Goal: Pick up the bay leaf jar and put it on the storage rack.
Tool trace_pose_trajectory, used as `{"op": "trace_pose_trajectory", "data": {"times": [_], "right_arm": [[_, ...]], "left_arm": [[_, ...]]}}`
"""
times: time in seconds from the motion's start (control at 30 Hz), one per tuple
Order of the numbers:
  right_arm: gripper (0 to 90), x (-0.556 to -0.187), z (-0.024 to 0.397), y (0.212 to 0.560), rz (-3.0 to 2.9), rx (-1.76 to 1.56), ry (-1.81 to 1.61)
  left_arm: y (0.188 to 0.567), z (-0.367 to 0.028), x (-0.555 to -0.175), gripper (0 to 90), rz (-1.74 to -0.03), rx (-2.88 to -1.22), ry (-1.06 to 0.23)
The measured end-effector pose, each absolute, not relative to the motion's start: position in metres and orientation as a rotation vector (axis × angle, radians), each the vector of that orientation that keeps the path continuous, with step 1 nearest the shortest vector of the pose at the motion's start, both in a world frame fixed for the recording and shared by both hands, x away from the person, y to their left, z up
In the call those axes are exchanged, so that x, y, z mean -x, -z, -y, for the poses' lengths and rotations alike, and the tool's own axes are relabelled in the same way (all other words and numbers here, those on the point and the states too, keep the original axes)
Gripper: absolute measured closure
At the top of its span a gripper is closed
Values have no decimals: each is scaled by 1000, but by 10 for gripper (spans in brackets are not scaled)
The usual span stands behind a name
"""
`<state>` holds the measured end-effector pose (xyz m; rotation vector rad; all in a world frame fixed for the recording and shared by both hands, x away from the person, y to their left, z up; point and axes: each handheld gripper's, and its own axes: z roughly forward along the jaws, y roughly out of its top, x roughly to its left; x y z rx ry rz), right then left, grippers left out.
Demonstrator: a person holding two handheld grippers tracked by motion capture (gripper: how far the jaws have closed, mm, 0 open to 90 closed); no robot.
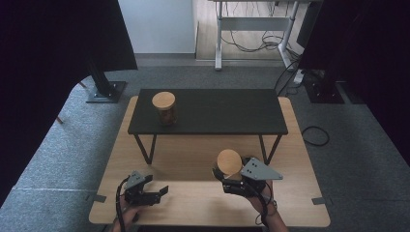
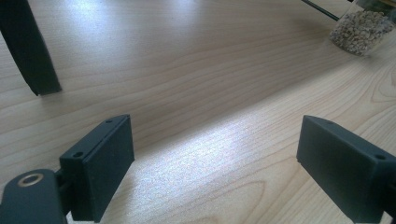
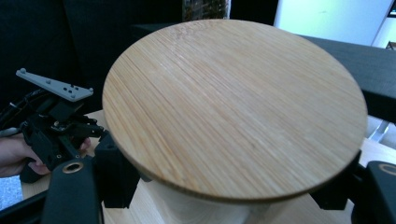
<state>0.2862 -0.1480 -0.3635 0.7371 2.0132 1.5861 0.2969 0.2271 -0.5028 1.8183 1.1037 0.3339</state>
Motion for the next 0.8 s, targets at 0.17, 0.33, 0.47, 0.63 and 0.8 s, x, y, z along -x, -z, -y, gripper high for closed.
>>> {"op": "trace_pose_trajectory", "data": {"times": [0.17, 0.33, 0.47, 0.63, 0.8], "right_arm": [[252, -289, 146, 360, -2018, -731, -1591], [252, -293, 142, 360, -2040, -718, -1589], [252, -296, 140, 359, -2051, -707, -1594], [252, -298, 135, 356, -2061, -691, -1586], [252, -301, 131, 352, -2078, -669, -1580]], "left_arm": [[503, -227, -297, 103, -1103, -1821, -334], [503, -227, -297, 104, -1102, -1823, -330], [503, -227, -297, 103, -1099, -1823, -328], [503, -226, -298, 103, -1093, -1825, -326], [503, -226, -299, 103, -1090, -1830, -319]]}}
